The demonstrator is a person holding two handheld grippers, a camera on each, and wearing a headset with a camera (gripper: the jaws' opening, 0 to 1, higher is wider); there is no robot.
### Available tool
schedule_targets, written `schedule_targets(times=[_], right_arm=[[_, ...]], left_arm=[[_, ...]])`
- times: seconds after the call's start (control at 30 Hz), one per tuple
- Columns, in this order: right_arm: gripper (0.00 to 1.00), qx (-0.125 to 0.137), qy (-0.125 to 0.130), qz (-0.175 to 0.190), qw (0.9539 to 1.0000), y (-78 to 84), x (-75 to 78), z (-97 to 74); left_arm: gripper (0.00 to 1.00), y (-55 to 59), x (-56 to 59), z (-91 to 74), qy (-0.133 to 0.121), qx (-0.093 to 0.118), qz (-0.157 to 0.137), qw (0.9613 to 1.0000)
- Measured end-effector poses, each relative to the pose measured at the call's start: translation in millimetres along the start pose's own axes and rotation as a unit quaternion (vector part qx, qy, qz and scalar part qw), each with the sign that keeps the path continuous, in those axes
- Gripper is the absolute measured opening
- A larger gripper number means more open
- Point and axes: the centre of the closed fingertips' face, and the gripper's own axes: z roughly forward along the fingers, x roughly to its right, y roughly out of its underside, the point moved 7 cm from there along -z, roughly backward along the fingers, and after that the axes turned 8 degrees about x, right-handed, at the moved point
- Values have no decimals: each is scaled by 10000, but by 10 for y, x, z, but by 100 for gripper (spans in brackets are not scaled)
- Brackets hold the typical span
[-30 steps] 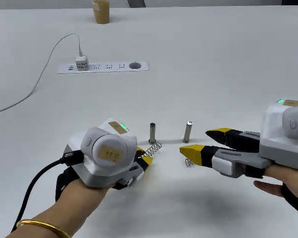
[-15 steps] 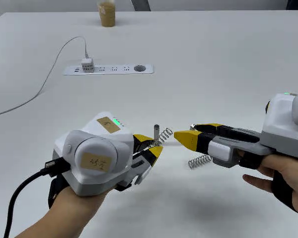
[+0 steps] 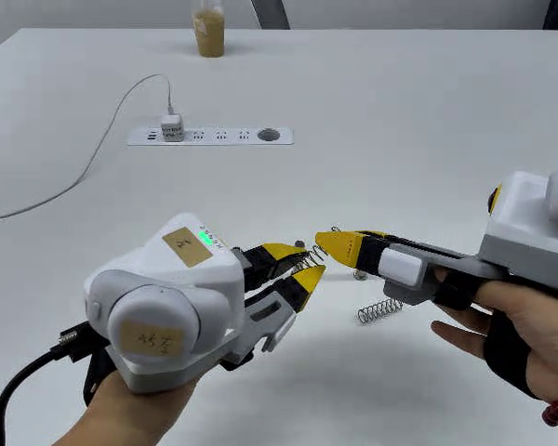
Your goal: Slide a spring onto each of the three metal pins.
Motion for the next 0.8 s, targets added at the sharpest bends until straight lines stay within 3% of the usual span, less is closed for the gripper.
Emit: schedule_targets(times=[0.1, 0.43, 0.7, 0.8], right_arm=[[16, -5, -25, 27, 10000, 5, -12, 8], [12, 54, -181, 202, 9996, -4, -72, 68], [11, -87, -253, -144, 9995, 13, -113, 178], [11, -131, -241, -458, 9986, 13, -111, 209]], left_arm=[[11, -15, 11, -2, 44, 86, 28, 9999], [11, -1, -24, -28, -54, -6, 23, 10000], [12, 44, -67, -38, -188, -191, -70, 9996], [18, 82, -86, -45, -303, -313, -35, 9990]])
